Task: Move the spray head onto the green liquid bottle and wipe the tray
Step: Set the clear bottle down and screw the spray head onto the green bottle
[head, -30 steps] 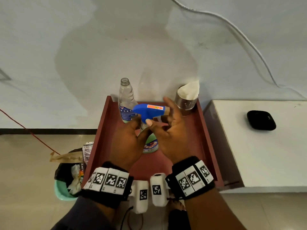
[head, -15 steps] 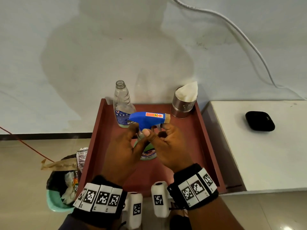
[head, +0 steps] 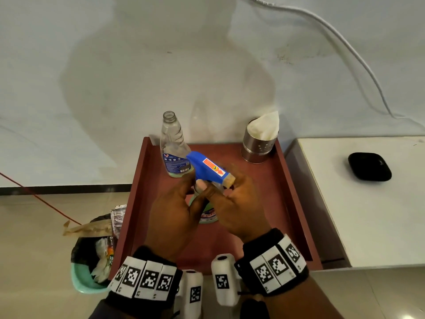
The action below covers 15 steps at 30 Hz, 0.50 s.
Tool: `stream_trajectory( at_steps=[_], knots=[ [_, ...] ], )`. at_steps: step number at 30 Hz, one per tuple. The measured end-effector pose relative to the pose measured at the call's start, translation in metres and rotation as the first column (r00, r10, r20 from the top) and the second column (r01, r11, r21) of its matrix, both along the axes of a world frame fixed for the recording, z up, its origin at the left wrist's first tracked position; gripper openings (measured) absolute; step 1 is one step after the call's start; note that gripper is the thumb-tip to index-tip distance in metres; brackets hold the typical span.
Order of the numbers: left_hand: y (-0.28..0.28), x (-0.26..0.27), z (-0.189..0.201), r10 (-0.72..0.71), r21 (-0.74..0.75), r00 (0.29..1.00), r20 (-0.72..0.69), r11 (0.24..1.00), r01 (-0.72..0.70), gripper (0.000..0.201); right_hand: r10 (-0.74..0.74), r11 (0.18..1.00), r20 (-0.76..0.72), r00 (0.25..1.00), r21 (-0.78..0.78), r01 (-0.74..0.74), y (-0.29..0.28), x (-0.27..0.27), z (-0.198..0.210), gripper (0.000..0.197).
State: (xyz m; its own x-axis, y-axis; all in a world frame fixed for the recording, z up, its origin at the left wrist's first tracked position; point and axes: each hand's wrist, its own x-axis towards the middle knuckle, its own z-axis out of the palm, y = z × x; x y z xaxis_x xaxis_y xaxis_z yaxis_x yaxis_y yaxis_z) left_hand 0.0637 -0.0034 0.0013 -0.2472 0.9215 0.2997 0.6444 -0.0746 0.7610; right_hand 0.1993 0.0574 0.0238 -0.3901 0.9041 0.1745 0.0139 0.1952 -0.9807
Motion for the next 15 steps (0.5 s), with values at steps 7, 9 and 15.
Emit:
stream_trajectory(
  at_steps=[7, 9, 15],
  knots=[
    [-0.0014, -0.0015, -0.0001, -0.003, 0.031, 1.0, 0.005, 1.0, 0.002, 0.03, -0.001, 1.0, -0.071, 0.997, 0.023, 0.003, -0.0024, -0.0053, 0.0013, 0.036],
    [-0.0008, -0.0022, 0.002, -0.015, 0.017, 1.0, 0.003, 1.0, 0.015, 0.033, 0.016, 0.999, -0.039, 0.999, 0.038, -0.014, -0.002, -0.0034, 0.0002, 0.035],
    [-0.0009, -0.0031, 0.0005, -0.002, 0.024, 1.0, -0.029, 1.0, 0.003, 0.028, -0.026, 0.998, -0.032, 0.999, 0.053, 0.027, -0.0051, -0.0063, 0.0024, 0.03]
  ],
)
